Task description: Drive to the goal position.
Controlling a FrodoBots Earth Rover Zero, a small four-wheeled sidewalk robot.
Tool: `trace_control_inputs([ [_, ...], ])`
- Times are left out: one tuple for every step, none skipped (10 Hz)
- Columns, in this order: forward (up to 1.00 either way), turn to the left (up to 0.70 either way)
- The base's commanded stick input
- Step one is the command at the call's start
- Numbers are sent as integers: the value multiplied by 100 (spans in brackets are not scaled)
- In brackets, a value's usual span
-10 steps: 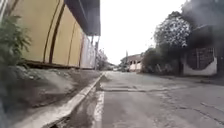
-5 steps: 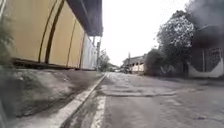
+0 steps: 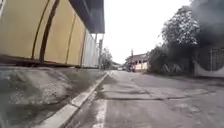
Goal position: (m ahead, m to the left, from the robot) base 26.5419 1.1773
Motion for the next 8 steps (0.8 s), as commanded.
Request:
trace_control_inputs([
  [70, 0],
  [70, 0],
  [70, 0],
  [70, -1],
  [70, -16],
  [70, -29],
  [70, -35],
  [70, -35],
])
